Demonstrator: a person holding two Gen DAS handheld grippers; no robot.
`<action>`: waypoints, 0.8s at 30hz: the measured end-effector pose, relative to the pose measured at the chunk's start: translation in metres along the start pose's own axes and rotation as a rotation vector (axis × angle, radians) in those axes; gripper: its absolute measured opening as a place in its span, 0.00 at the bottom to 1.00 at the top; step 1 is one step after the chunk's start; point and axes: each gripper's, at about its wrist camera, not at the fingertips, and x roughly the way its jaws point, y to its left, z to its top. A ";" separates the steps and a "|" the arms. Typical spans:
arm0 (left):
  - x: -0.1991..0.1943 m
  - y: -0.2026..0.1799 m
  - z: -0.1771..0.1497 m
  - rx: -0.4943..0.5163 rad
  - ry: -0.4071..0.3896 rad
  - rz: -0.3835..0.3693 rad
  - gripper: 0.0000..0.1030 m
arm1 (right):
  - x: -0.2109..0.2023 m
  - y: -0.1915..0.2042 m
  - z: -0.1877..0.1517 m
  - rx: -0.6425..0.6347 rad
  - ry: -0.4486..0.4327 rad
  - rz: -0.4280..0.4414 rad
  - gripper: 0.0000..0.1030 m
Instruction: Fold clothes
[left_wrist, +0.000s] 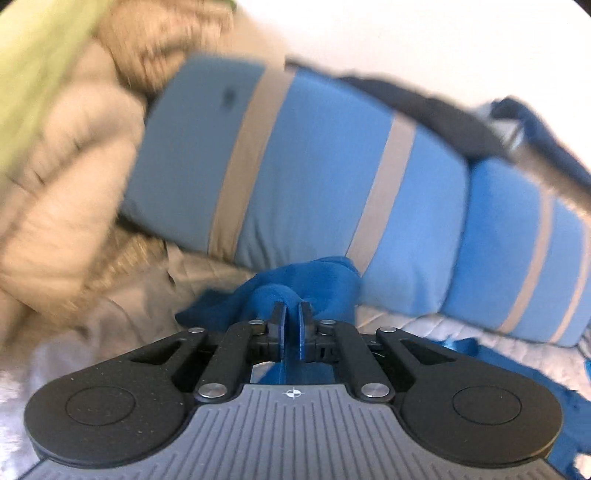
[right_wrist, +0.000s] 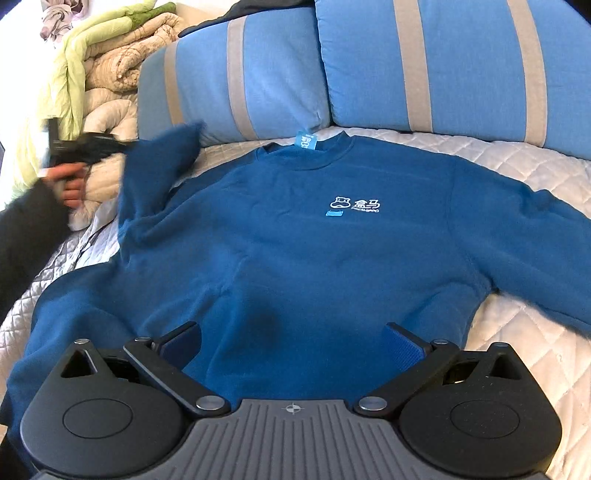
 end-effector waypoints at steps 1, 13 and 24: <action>-0.018 -0.003 0.001 0.008 -0.019 -0.007 0.07 | 0.000 0.000 0.000 -0.001 0.003 0.001 1.00; -0.065 -0.050 -0.053 0.127 0.117 -0.186 0.39 | 0.004 -0.001 0.000 0.015 0.022 0.011 1.00; -0.074 0.007 -0.084 -0.071 0.148 -0.203 0.59 | -0.001 0.001 -0.004 0.012 -0.016 -0.005 1.00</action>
